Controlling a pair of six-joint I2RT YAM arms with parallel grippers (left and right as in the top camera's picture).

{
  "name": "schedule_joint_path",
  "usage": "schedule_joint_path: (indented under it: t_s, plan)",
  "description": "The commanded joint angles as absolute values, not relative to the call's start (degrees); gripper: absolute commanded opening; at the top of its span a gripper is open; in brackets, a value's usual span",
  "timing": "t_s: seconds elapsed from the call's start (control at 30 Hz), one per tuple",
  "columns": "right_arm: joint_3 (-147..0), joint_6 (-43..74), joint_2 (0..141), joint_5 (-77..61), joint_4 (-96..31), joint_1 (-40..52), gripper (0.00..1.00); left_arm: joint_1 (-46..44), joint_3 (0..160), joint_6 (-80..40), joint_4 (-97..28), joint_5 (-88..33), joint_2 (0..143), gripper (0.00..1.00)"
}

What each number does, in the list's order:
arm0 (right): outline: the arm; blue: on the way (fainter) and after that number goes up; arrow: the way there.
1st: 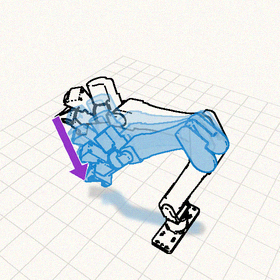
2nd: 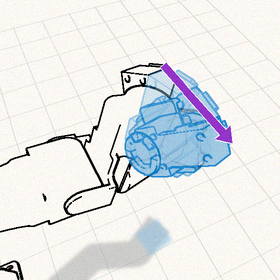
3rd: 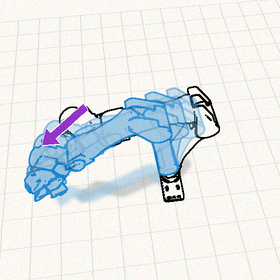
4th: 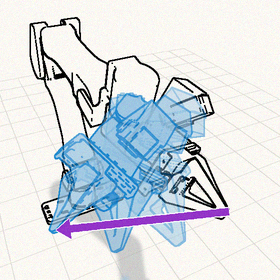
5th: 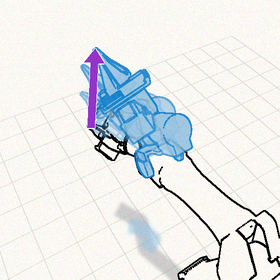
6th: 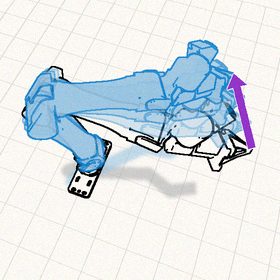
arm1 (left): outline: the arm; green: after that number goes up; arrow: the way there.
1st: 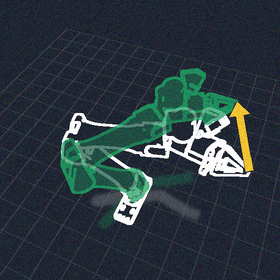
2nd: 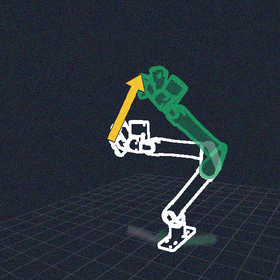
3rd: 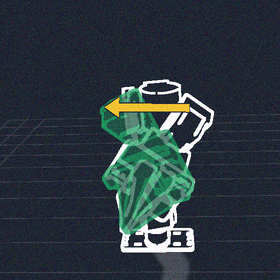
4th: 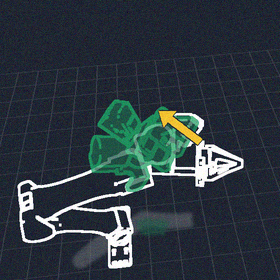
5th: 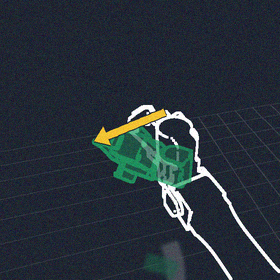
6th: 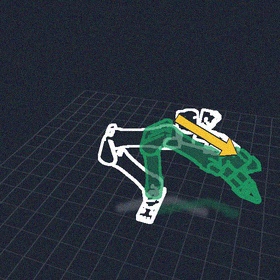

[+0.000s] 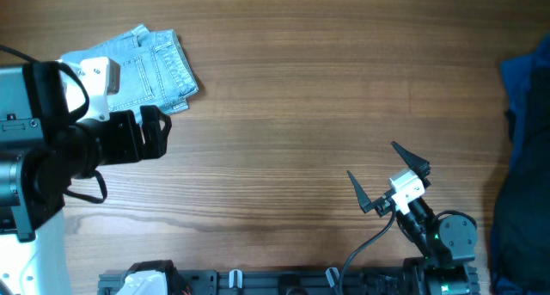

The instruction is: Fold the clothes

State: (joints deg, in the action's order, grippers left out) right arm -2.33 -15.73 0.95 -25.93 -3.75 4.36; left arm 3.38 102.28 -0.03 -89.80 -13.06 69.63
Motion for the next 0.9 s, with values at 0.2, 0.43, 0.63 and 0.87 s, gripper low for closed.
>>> schedule_joint_path:
  t_s: [0.2, 0.43, 0.63, 0.87]
  plan:
    - [-2.50, -15.00, 0.27, -27.46, -3.44, 4.12, 1.00, 2.52, 102.32, 2.35, -88.62, -10.28, 67.33, 1.00]
    - [-2.50, -15.00, 0.27, -27.46, -3.42, 4.12, 1.00, -3.16, 89.41, 6.15, -55.02, -16.82, 55.31, 1.00]
    - [-2.50, -15.00, 0.27, -27.46, -3.44, 4.12, 1.00, -2.20, 67.18, 7.33, -33.04, -19.29, 43.07, 1.00]
    - [-2.50, -15.00, 0.27, -27.46, -3.44, 4.12, 1.00, 0.30, 41.91, 7.29, -21.69, -19.70, 27.09, 1.00]
